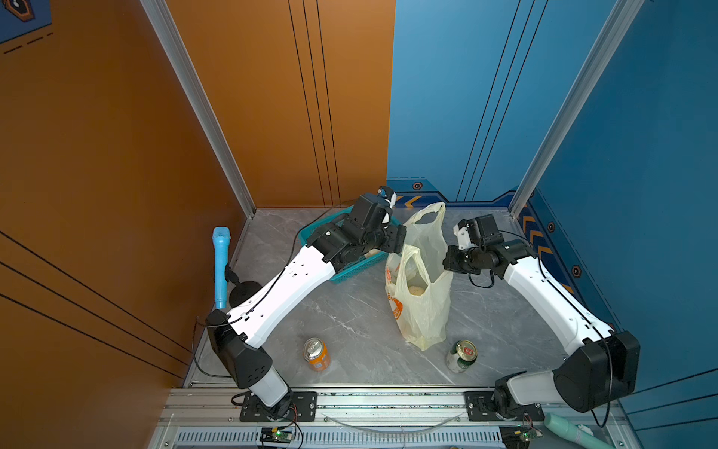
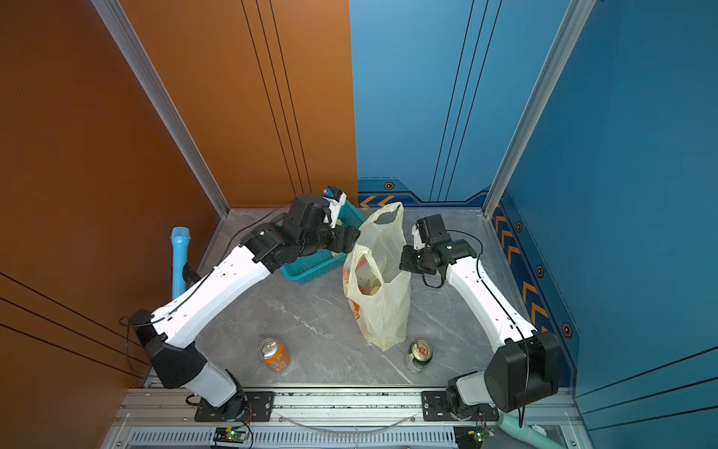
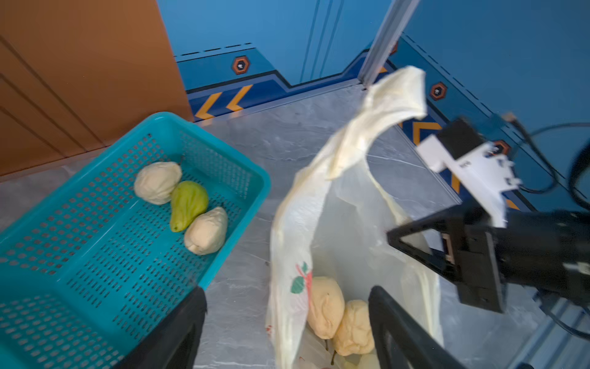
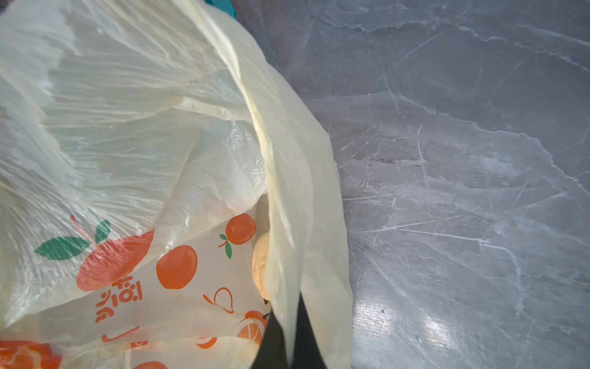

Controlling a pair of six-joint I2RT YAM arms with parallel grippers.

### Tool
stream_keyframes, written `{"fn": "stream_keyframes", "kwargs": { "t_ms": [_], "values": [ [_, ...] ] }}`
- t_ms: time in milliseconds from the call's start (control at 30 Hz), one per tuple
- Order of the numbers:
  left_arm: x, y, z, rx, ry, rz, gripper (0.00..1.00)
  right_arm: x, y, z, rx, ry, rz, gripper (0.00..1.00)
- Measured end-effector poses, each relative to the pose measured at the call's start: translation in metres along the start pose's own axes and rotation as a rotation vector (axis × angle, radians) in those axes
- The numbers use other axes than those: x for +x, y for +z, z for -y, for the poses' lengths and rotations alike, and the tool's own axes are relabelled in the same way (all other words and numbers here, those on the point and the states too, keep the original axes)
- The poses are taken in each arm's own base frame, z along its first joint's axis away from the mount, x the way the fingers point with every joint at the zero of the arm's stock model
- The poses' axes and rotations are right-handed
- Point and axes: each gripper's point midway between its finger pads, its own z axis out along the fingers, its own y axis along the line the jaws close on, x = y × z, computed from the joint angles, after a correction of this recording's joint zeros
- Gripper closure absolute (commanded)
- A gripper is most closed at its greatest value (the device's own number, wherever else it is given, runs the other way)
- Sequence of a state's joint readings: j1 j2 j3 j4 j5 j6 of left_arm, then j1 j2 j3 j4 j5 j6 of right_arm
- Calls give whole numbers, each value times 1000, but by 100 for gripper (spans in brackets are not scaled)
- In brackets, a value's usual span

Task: Place the pears into plastic bags & tie knots
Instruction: Place the pear in the plastic bag, then pick up the pear from the basket.

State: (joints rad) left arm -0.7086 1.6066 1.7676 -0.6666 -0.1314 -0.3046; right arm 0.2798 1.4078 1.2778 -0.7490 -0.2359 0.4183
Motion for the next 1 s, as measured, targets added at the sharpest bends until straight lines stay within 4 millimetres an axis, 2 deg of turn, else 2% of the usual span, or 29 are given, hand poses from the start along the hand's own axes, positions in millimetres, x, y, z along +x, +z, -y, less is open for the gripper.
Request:
{"fn": "stream_keyframes", "kwargs": {
  "t_ms": [167, 300, 400, 633, 733, 1000],
  "values": [
    [8, 27, -72, -110, -112, -47, 20, -1, -1, 2, 4, 5, 2, 100],
    [23, 61, -105, -130, -169, -118, 21, 0, -1, 3, 5, 4, 0, 100],
    [36, 93, -116, -120, -194, -181, 21, 1, -1, 4, 9, 8, -5, 100],
    [60, 170, -129, -73, -215, -283, 22, 3, -1, 6, 15, 12, -16, 100],
    [72, 197, -137, -84, -198, -310, 22, 4, -1, 7, 17, 12, -20, 100],
    [98, 253, -155, -138, -138, -350, 22, 1, -4, 5, 15, 12, -14, 100]
  ]
}}
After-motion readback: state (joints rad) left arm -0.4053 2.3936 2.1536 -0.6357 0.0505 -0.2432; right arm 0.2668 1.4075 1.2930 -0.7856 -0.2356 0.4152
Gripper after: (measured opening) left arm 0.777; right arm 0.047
